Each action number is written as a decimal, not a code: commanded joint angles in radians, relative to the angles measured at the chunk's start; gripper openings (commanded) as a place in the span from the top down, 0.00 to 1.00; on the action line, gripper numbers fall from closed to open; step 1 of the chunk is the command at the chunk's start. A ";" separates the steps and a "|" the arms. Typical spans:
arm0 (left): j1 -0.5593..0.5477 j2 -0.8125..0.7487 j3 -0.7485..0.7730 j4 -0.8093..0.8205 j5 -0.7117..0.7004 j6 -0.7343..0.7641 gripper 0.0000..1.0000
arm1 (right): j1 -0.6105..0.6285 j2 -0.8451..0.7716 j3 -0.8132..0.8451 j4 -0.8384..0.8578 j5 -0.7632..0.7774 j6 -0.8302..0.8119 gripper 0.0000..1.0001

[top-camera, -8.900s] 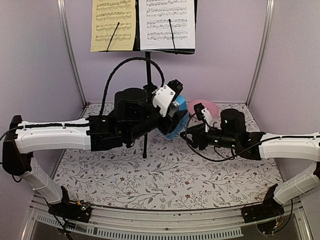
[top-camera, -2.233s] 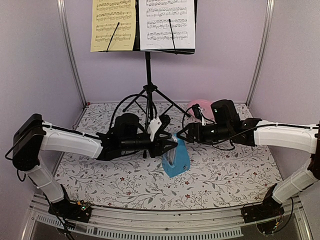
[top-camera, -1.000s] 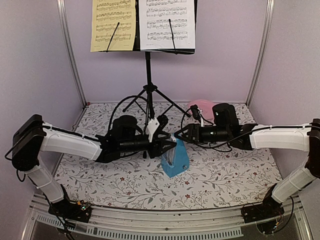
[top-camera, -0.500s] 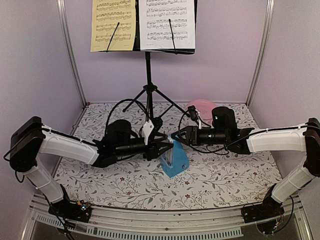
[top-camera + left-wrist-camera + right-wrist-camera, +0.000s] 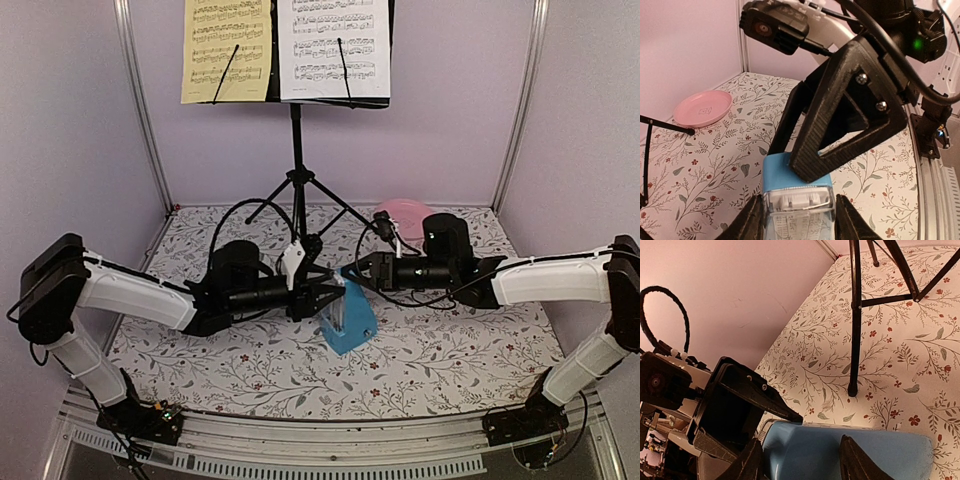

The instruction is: Set up the instrument practice props

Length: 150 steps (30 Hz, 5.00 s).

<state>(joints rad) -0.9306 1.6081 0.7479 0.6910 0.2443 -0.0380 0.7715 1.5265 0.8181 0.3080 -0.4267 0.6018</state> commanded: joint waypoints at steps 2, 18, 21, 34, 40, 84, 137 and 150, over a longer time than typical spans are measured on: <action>0.006 -0.053 -0.077 0.103 0.024 -0.036 0.79 | -0.048 0.146 -0.126 -0.497 0.183 -0.057 0.50; 0.007 -0.257 -0.089 -0.111 -0.030 -0.005 0.79 | -0.062 0.096 -0.083 -0.466 0.119 -0.122 0.45; 0.009 -0.330 -0.073 -0.239 -0.064 -0.016 0.79 | -0.062 0.085 -0.033 -0.463 0.101 -0.150 0.41; 0.170 -0.487 -0.034 -0.858 -0.279 -0.313 0.82 | -0.063 0.017 0.173 -0.502 0.069 -0.212 0.13; 0.330 -0.343 0.028 -0.985 -0.209 -0.344 0.81 | -0.063 0.001 0.262 -0.538 0.066 -0.219 0.07; 0.186 -0.154 0.020 -0.517 -0.041 -0.216 0.64 | -0.057 -0.086 -0.139 -0.310 -0.054 0.071 0.35; 0.063 -0.017 0.071 -0.397 -0.150 -0.273 0.44 | -0.153 -0.181 -0.033 -0.324 -0.030 -0.061 0.00; 0.066 0.167 0.188 -0.451 -0.093 -0.294 0.55 | -0.017 -0.171 0.053 -0.398 0.107 -0.067 0.01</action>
<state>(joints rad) -0.8639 1.7447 0.9028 0.2455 0.1242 -0.3202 0.7425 1.3544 0.8265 -0.0563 -0.4023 0.5373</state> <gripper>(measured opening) 0.459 0.991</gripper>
